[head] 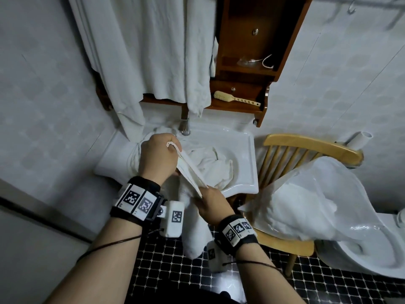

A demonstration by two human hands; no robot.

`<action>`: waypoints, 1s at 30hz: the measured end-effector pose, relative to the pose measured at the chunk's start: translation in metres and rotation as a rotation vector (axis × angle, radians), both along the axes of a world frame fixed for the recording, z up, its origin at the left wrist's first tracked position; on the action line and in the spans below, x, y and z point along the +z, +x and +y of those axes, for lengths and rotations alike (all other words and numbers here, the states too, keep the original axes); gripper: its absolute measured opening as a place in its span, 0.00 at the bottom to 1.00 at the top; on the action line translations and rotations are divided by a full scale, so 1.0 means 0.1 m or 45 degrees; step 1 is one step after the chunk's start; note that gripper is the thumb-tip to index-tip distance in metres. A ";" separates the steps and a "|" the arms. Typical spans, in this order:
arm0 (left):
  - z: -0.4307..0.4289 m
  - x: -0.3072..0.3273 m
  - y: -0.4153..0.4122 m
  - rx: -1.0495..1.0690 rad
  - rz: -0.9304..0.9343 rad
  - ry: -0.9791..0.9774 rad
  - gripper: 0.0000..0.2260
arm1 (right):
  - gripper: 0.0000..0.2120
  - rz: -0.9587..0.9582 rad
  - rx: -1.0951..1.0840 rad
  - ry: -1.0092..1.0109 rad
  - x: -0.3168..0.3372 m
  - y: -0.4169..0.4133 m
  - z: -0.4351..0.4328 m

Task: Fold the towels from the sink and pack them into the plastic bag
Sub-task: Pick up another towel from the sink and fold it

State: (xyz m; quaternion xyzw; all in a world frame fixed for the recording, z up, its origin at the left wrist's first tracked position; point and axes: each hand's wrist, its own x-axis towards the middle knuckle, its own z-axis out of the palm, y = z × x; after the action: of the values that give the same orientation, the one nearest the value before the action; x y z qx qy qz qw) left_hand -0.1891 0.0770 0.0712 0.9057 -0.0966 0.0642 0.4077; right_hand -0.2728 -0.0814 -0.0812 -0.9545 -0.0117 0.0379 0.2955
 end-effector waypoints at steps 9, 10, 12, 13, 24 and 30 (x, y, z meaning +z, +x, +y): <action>0.08 -0.03 0.10 0.236 0.064 0.090 0.19 | 0.23 -0.071 -0.180 0.016 0.28 -0.04 -0.54; 0.07 -0.03 0.11 0.245 0.080 0.079 0.18 | 0.25 -0.096 -0.205 0.010 0.32 -0.05 -0.58; 0.05 -0.03 0.11 0.252 0.147 0.041 0.18 | 0.26 -0.127 -0.227 -0.049 0.41 -0.06 -0.69; 0.05 -0.04 0.11 0.250 0.181 0.047 0.18 | 0.25 -0.112 -0.223 -0.106 0.45 -0.06 -0.74; 0.18 -0.07 0.21 0.290 0.503 -0.065 0.11 | 0.06 -0.130 -0.388 -0.414 0.65 0.01 -0.71; 0.36 -0.18 0.26 0.141 0.589 -0.109 0.08 | 0.06 -0.221 -0.427 -0.325 0.67 0.04 -0.71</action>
State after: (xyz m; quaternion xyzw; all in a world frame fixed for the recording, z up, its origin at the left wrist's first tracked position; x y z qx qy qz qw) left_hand -0.1634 0.1134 0.0533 0.8821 0.0520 -0.1186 0.4529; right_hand -0.2689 -0.1523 -0.0144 -0.9724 0.1266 -0.0928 0.1725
